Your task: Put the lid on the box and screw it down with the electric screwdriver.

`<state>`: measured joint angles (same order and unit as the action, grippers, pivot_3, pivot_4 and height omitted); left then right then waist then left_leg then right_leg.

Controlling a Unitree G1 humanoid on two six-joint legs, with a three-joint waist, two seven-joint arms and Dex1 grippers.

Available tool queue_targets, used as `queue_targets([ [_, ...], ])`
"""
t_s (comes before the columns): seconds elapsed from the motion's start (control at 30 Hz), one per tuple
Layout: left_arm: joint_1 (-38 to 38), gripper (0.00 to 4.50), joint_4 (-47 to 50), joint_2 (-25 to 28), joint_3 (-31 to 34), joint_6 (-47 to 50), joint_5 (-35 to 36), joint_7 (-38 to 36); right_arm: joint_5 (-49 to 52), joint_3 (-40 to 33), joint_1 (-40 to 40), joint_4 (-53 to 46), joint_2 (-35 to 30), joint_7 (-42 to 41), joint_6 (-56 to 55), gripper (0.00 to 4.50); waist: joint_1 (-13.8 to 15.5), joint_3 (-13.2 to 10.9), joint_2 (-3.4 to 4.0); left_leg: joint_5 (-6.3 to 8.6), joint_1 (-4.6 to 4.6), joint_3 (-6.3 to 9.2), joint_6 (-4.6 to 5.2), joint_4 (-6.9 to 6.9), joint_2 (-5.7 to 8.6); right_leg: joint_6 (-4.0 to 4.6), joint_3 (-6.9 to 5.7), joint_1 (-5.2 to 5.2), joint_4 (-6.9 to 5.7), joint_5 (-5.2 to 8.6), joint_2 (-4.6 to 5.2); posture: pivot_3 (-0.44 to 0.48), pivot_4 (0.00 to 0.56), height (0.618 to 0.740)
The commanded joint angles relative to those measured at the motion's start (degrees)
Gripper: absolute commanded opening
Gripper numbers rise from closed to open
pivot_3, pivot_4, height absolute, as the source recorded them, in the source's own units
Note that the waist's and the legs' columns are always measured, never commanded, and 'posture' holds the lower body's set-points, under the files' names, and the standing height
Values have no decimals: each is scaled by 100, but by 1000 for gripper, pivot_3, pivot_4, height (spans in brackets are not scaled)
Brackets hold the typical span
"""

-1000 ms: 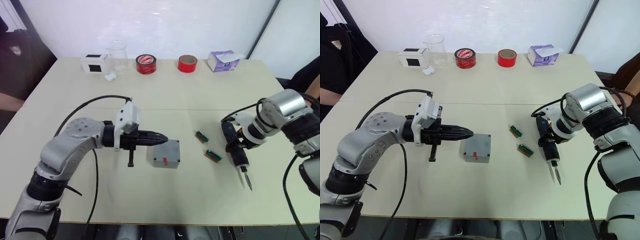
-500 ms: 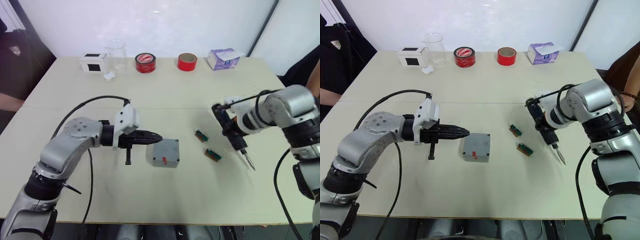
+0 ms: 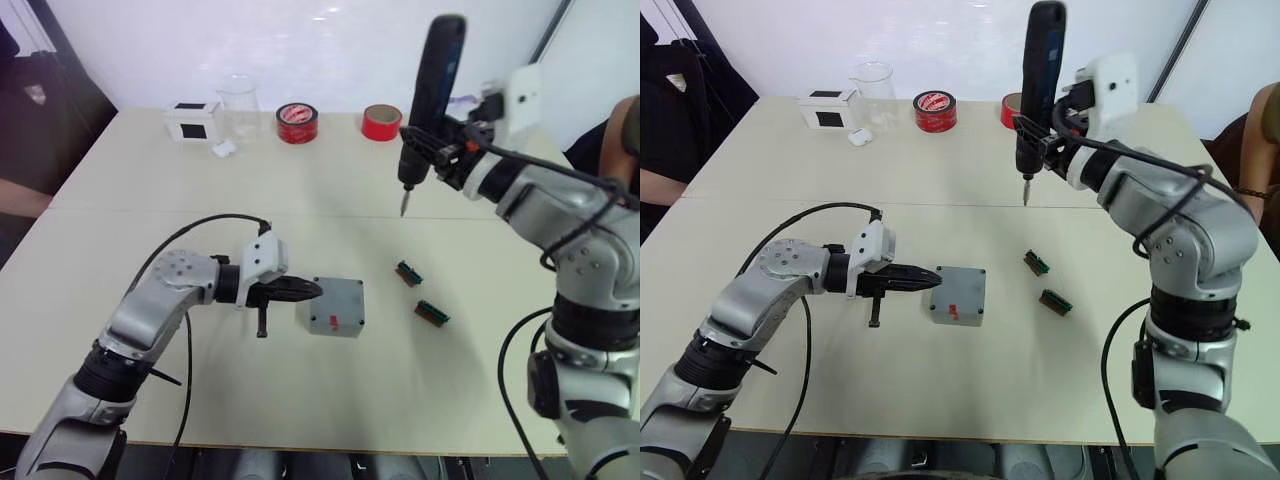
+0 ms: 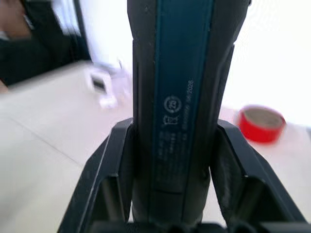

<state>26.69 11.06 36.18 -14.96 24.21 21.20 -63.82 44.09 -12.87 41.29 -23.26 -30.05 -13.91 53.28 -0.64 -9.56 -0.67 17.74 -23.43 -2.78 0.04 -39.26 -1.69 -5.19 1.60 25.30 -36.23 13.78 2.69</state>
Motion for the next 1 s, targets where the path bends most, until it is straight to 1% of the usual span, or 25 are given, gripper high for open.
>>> queue_targets([
  [0.03,114,0,-212,-208,-139,-237,-259,73,550,-161,-397,-870,225,-338,-334,1644,-3,0,0,0,1,1,0,0,0,0,0,1,-1,0,-1,0,150,740],
  [0.13,194,0,-442,-424,-212,-204,-333,115,567,125,-911,-1279,390,-495,-512,1644,-4,0,0,0,6,3,0,1,-3,1,-3,0,-7,0,-12,0,150,740],
  [0.2,211,0,-546,-491,-227,-221,-377,96,486,247,-1072,-1347,429,-533,-607,1644,-17,0,1,-2,9,3,-1,0,-3,1,-3,1,-16,0,-13,0,150,740],
  [0.33,220,0,-842,-576,-390,-441,-687,122,206,557,-1499,-1441,533,-608,-908,1644,-10,2,0,-7,21,4,-9,-2,-1,1,-2,-9,-22,0,-11,0,150,740],
  [0.43,198,0,-786,-593,-392,-424,-684,83,24,720,-1712,-1526,541,-595,-1044,1644,-5,3,0,-7,28,3,-9,-2,0,2,-2,-19,-21,0,-11,0,150,740],
  [0.77,173,0,-731,-562,-385,-403,-692,-36,-313,777,-2002,-1490,329,-765,-1305,1644,-4,3,0,-7,41,7,-9,-2,1,2,-2,-33,-20,0,-10,0,150,740],
  [1.0,161,0,-725,-553,-363,-381,-697,-37,-389,740,-2052,-1433,186,-912,-1367,1644,-1,3,0,-7,66,8,-8,-1,1,2,-3,-57,-17,1,-10,0,150,740],
])
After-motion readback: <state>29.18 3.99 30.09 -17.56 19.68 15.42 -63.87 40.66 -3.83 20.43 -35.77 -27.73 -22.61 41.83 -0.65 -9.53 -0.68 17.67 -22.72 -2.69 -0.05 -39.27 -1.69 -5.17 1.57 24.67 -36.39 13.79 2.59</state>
